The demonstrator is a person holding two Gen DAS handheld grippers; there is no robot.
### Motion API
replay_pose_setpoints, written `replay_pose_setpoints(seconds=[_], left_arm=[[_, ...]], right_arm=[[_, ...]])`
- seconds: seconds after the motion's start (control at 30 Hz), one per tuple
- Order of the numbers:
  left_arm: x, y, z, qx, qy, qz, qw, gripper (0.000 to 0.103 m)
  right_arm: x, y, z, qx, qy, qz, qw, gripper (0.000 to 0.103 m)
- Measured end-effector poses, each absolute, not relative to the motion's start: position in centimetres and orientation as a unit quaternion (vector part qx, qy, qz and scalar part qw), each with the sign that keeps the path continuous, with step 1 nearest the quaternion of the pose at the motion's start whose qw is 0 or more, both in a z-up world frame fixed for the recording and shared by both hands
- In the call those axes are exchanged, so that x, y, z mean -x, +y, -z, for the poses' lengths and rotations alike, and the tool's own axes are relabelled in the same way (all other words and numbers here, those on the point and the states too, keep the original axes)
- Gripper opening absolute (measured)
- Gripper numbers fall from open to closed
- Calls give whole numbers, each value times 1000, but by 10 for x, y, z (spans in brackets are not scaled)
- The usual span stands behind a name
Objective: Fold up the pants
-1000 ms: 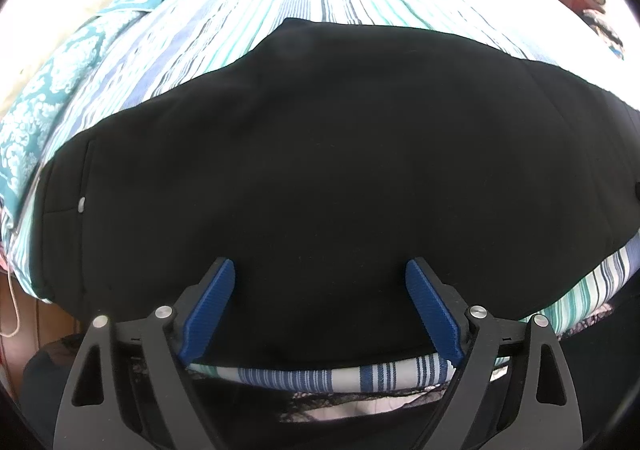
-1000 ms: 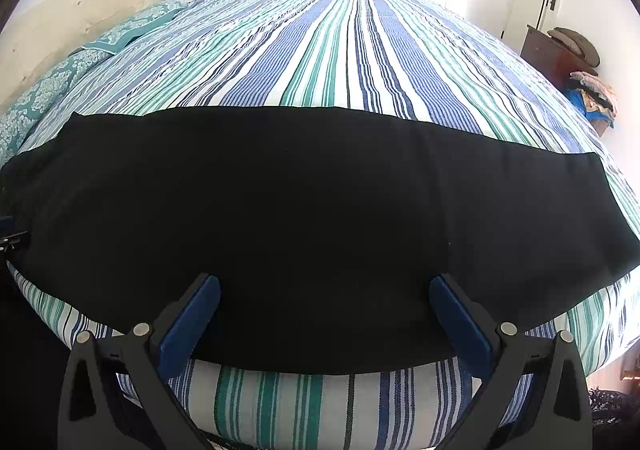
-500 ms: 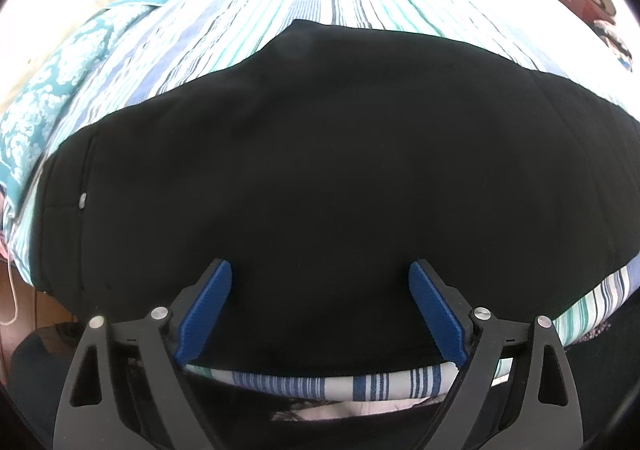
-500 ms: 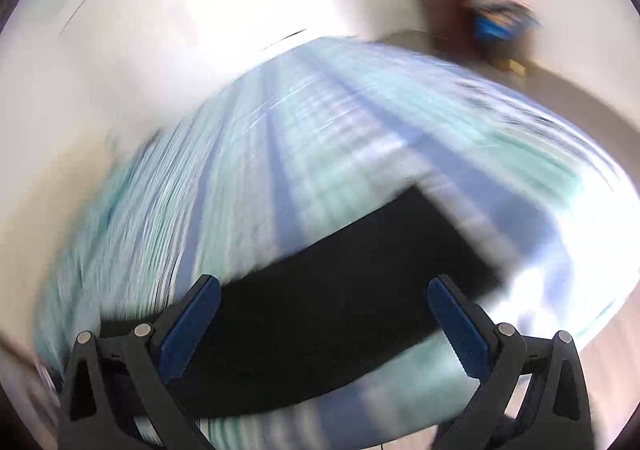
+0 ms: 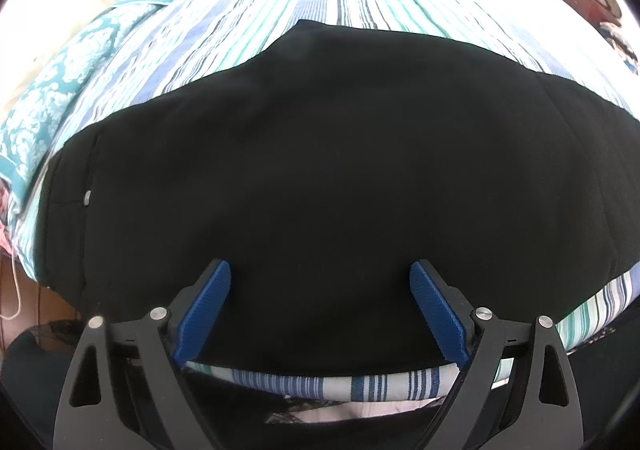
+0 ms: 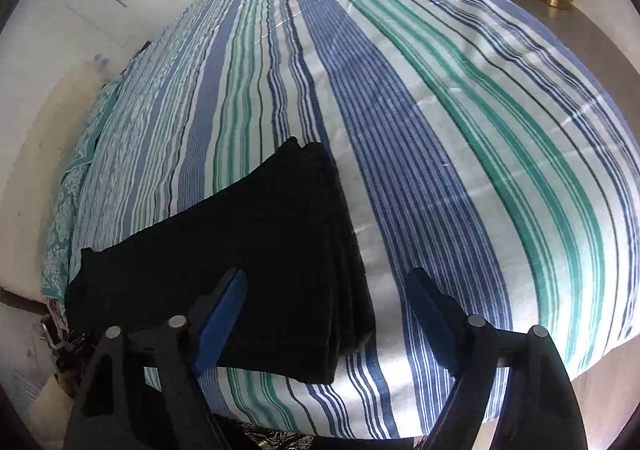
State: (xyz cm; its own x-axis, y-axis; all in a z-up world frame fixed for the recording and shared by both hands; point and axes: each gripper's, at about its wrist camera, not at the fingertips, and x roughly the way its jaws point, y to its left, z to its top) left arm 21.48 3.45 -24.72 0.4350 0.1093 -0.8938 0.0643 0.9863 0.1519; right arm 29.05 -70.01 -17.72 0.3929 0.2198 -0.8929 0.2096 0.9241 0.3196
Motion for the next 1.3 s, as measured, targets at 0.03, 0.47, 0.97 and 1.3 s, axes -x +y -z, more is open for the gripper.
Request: replay_pose_setpoints(seconds=[0.03, 0.47, 0.97, 1.3], left_arm=[[-215, 34, 247, -82, 531, -14, 843, 93], [-218, 32, 248, -82, 532, -19, 842, 96], [-220, -15, 209, -79, 478, 69, 872, 94], [-228, 42, 205, 9, 475, 30, 879, 94]], right_arm=[[-295, -699, 180, -204, 557, -31, 805, 67], [-313, -711, 203, -235, 558, -73, 793, 49], [-267, -645, 148, -394, 429, -169, 795, 11], [-292, -439, 168, -440, 420, -293, 738, 11]])
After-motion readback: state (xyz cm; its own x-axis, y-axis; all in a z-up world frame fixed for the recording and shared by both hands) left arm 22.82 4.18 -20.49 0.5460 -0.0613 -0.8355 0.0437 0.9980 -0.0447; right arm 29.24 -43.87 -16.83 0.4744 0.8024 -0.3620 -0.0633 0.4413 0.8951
